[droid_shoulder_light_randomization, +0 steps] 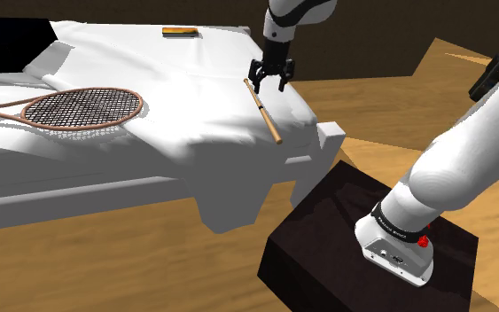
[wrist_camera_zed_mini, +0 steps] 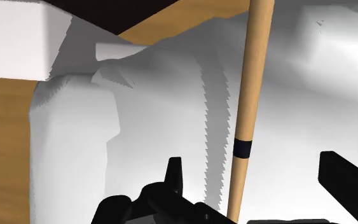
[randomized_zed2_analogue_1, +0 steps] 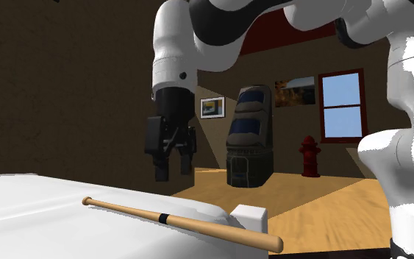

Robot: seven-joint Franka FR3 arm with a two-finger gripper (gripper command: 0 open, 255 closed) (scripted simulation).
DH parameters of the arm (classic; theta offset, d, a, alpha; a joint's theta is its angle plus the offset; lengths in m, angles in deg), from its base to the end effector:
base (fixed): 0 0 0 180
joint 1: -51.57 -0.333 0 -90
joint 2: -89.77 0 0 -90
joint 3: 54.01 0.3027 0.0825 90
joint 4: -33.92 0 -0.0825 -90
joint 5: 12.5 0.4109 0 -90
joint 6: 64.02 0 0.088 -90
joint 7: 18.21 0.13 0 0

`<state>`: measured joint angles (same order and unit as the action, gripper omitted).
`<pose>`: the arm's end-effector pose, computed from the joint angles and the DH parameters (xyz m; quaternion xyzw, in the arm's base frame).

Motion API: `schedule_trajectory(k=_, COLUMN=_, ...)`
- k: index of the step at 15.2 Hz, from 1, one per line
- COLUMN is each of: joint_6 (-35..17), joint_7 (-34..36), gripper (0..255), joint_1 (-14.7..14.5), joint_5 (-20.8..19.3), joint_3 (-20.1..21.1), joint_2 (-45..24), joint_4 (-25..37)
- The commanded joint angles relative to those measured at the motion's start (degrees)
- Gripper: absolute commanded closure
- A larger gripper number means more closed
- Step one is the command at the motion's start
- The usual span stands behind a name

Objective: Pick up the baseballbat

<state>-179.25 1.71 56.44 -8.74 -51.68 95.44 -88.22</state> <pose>0.5417 -0.0186 0.4013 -0.9775 0.2088 0.0149 0.0256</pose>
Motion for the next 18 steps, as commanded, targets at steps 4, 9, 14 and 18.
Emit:
schedule_trajectory(k=4, joint_6=-3.04, joint_7=5.71, gripper=0, joint_1=0.86, joint_5=-0.07, joint_3=-0.73, joint_2=-10.85, joint_4=8.44)
schedule_trajectory(k=9, joint_6=-6.06, joint_7=5.9, gripper=0, joint_1=0.87, joint_5=0.02, joint_3=-0.82, joint_2=-12.72, joint_4=7.33)
schedule_trajectory(k=14, joint_6=-8.61, joint_7=5.75, gripper=0, joint_1=0.85, joint_5=0.08, joint_3=-0.8, joint_2=-13.91, joint_4=5.97)
schedule_trajectory(k=18, joint_6=-8.45, joint_7=5.73, gripper=255, joint_1=0.87, joint_5=0.09, joint_3=-0.81, joint_2=-13.84, joint_4=6.05)
